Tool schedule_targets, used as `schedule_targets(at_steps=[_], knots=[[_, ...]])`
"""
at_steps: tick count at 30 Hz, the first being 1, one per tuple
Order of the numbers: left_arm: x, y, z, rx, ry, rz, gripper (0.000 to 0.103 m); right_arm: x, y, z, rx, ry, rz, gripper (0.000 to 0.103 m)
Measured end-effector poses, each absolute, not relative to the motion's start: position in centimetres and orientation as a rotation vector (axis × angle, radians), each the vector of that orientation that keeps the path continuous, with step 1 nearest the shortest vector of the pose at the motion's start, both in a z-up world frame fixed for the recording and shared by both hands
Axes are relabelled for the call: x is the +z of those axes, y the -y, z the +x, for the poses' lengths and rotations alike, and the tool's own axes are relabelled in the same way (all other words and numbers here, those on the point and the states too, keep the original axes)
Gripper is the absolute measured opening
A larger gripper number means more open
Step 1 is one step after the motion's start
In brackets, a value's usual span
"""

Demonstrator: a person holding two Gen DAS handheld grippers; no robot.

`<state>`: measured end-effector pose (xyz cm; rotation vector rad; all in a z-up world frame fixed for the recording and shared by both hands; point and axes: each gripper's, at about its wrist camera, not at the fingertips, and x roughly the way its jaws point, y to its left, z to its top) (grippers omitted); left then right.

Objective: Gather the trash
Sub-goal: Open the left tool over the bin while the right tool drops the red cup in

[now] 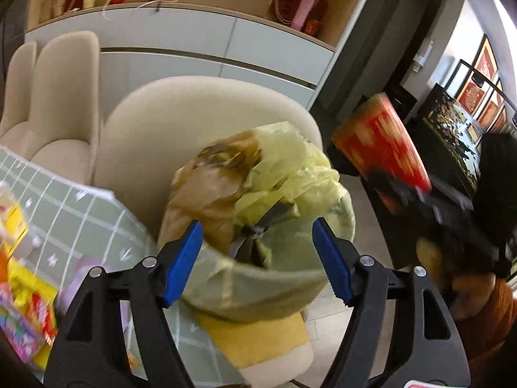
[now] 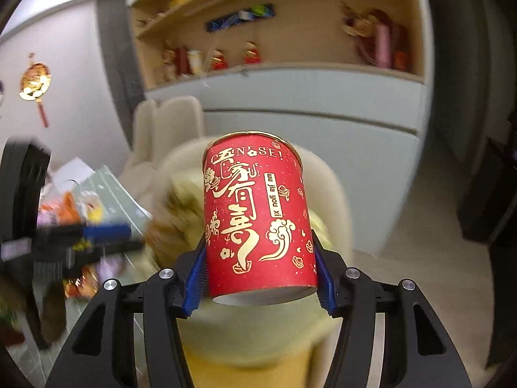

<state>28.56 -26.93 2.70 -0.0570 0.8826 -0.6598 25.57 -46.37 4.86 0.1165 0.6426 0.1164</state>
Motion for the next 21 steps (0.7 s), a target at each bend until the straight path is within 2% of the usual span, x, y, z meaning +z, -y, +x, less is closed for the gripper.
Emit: schedule_targets(at_steps=[3,7,10,17,21], knots=[[2.9,25.4,27.9,-0.620,-0.885,-0.091,0.067,4.4,43.6,30.7,0.191,-0.685,0.112,0.053],[3.0,23.7,27.7,-0.577,-0.883,-0.115,0.067,-0.9,42.0,36.4,0.214,-0.950,0.115,0.053],[2.8,22.7,27.7,-0.561,-0.881,-0.124,0.067,-4.0,41.8,36.4,0.199,-1.064,0.099,0.053],[2.0,22.1,28.2,-0.568,-0.879,-0.144,0.067,-4.8,42.3,34.6,0.188,-1.143,0.069,0.053],[2.0,22.2,28.3,-0.572,-0.858,-0.142,0.067,-4.5,42.9,33.8,0.177,-1.128,0.088,0.054]])
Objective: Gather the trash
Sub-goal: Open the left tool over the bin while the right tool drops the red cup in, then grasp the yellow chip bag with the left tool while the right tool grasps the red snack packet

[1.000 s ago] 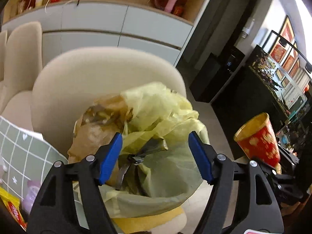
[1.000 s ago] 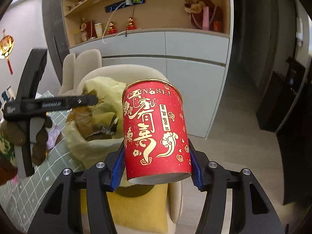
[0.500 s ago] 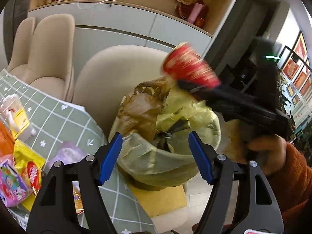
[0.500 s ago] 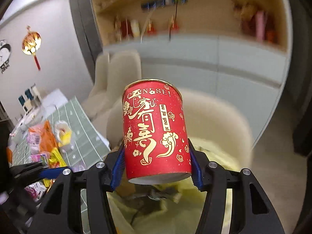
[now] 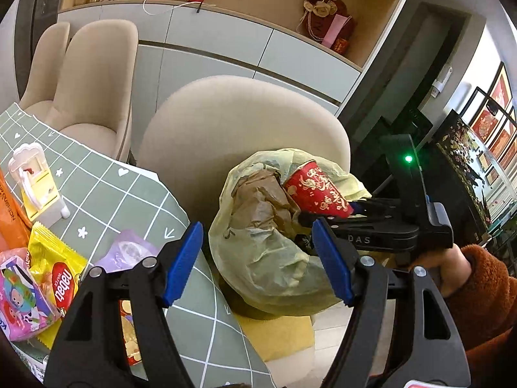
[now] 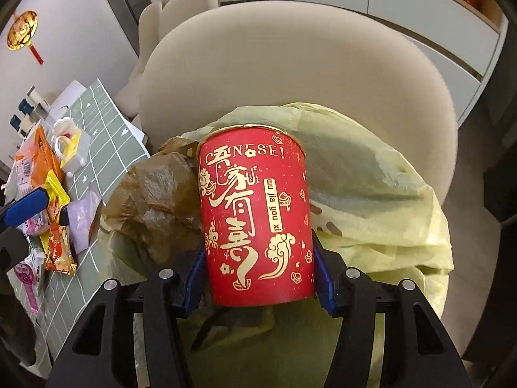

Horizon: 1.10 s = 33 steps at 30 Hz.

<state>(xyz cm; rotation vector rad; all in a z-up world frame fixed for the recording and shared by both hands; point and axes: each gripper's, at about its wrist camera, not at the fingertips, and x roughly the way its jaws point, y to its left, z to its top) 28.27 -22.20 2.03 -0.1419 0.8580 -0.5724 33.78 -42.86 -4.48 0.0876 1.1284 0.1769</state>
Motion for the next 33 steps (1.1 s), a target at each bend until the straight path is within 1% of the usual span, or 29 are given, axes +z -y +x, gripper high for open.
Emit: schedule_targets(at_steps=[6,13,18,22,28,33], knots=[[1.9,21.6,28.0,-0.531,-0.858,-0.143,0.072,-2.9,43.6,32.1,0.135,-1.061,0.097,0.057],[2.7,20.7,25.9,-0.464,-0.822,-0.109,0.081,0.1,42.7,28.2,0.115,-0.940,0.054,0.057],[2.5,19.3,23.7,-0.427,-0.812,-0.089,0.082,2.4,41.4,24.2,0.122,-0.874,0.029,0.057],[2.7,17.6,21.7,-0.379,-0.801,-0.058,0.083,3.0,39.7,21.7,0.111,-0.850,0.046,0.057],[3.8,13.7,18.0,-0.333,-0.778,-0.013,0.083,2.1,36.5,18.2,0.121,-0.858,0.132,0.057],[4.1,9.6,15.8,-0.325,-0.768,0.005,0.084,1.4,32.6,14.6,0.117,-0.824,0.154,0.057]])
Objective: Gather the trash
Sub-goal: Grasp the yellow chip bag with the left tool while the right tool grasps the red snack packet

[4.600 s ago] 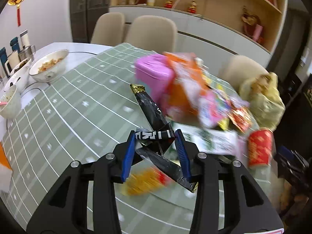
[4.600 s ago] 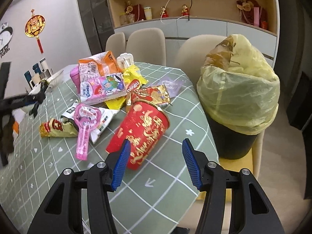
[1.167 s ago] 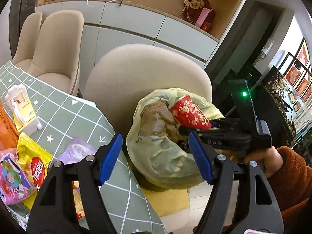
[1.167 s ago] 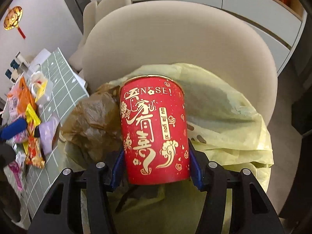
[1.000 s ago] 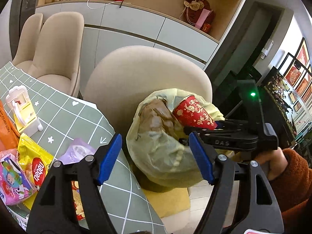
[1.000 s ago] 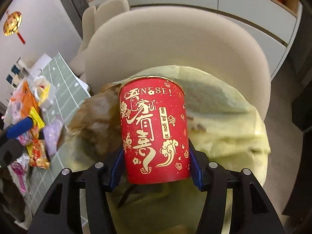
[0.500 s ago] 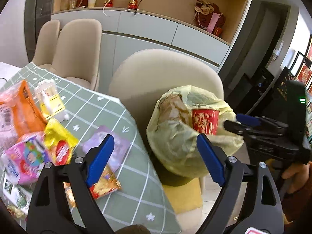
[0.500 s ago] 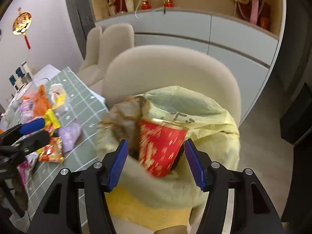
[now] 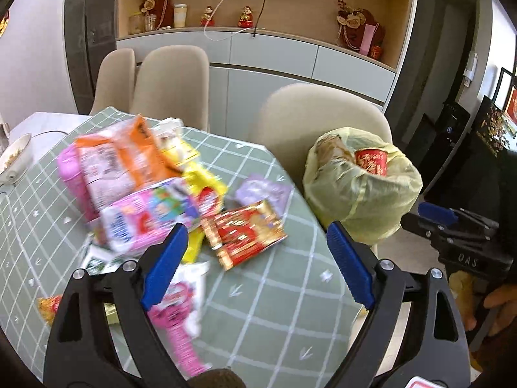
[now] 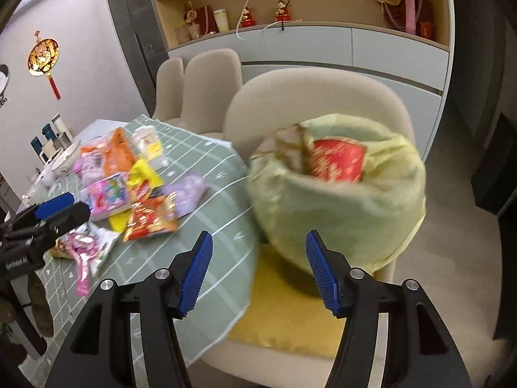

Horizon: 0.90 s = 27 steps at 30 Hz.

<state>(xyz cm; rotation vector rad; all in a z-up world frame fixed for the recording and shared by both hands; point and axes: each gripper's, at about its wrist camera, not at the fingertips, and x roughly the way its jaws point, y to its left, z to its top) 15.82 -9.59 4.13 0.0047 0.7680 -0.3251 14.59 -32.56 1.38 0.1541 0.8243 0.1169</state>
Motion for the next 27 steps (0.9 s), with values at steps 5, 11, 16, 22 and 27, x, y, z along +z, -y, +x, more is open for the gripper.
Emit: schedule_targets(at_steps=[5,11,16,22,27], knots=[[3.3,5.0,14.1,-0.312,-0.768,0.021,0.084,0.7,29.8,12.2,0.119,-0.806,0.203,0.057],[1.6,-1.5,14.1,-0.279,-0.801,-0.019,0.085,0.2,27.8,11.4,0.049,-0.819,0.183,0.057],[0.3,-6.8,15.7,-0.315,-0.839,0.004,0.094,-1.3,26.9,11.6,-0.006,-0.856,0.178,0.057],[-3.0,-11.1,17.0,-0.301,-0.936,-0.065,0.094,-3.4,25.5,11.4,0.012,-0.902,0.156,0.057],[-4.8,-12.4,16.7,-0.293,-1.019,-0.128,0.082,-3.4,24.0,11.3,0.063,-0.909,0.153,0.057]])
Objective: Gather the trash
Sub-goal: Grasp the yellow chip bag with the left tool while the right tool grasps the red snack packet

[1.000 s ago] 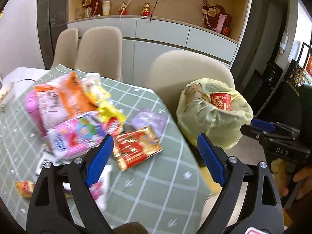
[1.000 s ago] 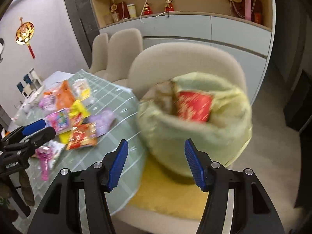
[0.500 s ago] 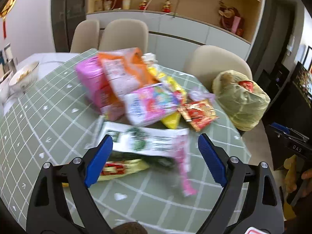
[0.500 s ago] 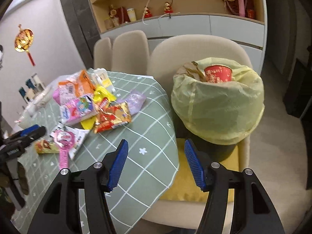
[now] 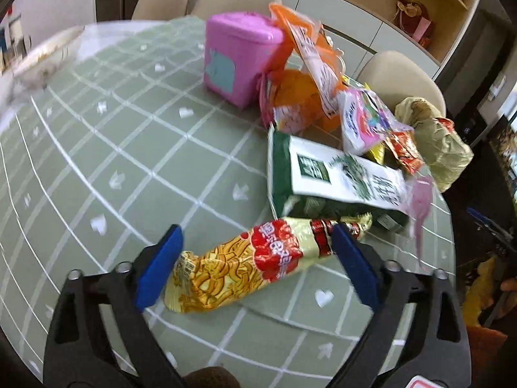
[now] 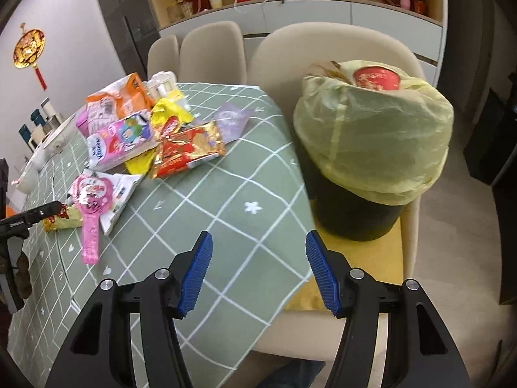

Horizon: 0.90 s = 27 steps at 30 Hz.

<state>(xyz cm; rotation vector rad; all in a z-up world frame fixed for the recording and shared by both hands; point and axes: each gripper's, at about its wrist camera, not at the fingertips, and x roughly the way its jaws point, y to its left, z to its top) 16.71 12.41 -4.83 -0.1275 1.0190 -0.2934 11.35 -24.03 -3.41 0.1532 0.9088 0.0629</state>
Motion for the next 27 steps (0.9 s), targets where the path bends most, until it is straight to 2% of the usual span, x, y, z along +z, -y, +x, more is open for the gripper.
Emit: schedule_targets(at_steps=[3,5,6,7,15,27], knots=[[-4.6,-11.9,15.6,-0.285,-1.003,-0.138,0.062,-2.8,22.8,11.2,0.121,-0.894,0.169,0.057],[-4.1,-11.4,14.9,-0.308,-0.992,-0.168,0.054,-2.4,21.6,11.3,0.163,-0.898,0.165,0.057],[-3.8,-11.0,14.5,-0.325,-0.983,-0.177,0.046,-2.3,21.1,11.3,0.180,-0.899,0.157,0.057],[-3.6,-10.6,14.3,-0.334,-0.979,-0.180,0.042,-2.1,20.3,11.3,0.201,-0.896,0.144,0.057],[-3.2,-6.6,14.0,-0.396,-0.967,-0.220,0.039,-1.4,18.4,12.5,0.245,-0.876,0.081,0.057],[-2.1,-6.0,15.2,-0.348,-0.922,-0.230,0.038,-1.5,19.1,23.3,0.328,-0.819,-0.125,0.057]])
